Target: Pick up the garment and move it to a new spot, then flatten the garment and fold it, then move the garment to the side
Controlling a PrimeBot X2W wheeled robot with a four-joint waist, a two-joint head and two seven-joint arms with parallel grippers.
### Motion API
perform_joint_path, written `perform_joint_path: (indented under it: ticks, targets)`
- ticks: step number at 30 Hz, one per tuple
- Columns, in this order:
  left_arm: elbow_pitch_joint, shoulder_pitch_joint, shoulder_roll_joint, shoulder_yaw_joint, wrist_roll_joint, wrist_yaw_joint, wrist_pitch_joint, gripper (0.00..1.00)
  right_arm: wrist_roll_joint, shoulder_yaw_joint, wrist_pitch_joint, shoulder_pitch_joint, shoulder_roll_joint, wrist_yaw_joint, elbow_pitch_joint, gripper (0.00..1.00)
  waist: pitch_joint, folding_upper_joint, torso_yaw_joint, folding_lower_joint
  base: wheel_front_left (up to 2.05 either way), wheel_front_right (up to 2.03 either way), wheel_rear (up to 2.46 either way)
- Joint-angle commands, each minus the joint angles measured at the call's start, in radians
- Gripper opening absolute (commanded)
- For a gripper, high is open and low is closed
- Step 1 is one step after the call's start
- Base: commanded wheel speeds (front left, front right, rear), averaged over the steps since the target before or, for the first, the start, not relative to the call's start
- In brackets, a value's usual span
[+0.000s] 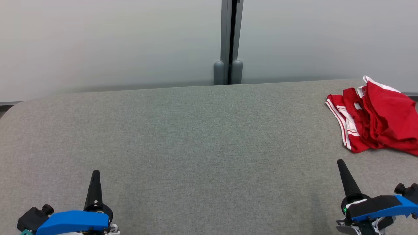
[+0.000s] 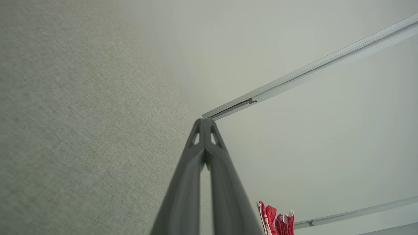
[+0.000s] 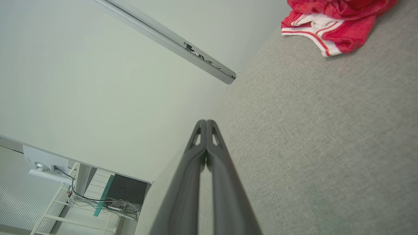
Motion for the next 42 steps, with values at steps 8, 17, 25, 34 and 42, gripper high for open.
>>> perform_joint_path:
  ticks: [8, 17, 25, 34, 42]
  targets:
    - [-0.013, -0.037, -0.002, 0.015, -0.082, -0.001, 0.024, 0.00, 0.095, -0.007, 0.010, -0.028, -0.001, 0.000, -0.006, 0.00, -0.001, 0.0000, 0.002, 0.0000, 0.00, 0.00, 0.00]
    - [-0.013, -0.047, -0.004, 0.028, -0.160, -0.001, 0.048, 0.00, 0.181, -0.010, 0.017, -0.033, -0.001, 0.000, -0.003, 0.00, -0.002, 0.0000, 0.005, 0.0000, 0.00, 0.00, 0.00]
    - [-0.014, -0.059, -0.006, 0.037, -0.224, -0.001, 0.068, 0.00, 0.254, -0.013, 0.022, -0.038, 0.000, 0.000, -0.001, 0.00, -0.003, 0.0000, 0.007, 0.0000, 0.00, 0.00, 0.00]
    - [-0.015, -0.068, -0.009, 0.050, -0.291, -0.001, 0.088, 0.00, 0.330, -0.016, 0.028, -0.041, 0.000, 0.000, 0.001, 0.00, -0.004, 0.0000, 0.009, 0.0000, 0.00, 0.00, 0.00]
    - [-0.016, -0.078, -0.011, 0.059, -0.346, -0.002, 0.106, 0.00, 0.393, -0.018, 0.034, -0.043, 0.001, 0.000, 0.004, 0.00, -0.005, 0.0000, 0.011, 0.0000, 0.00, 0.00, 0.00]
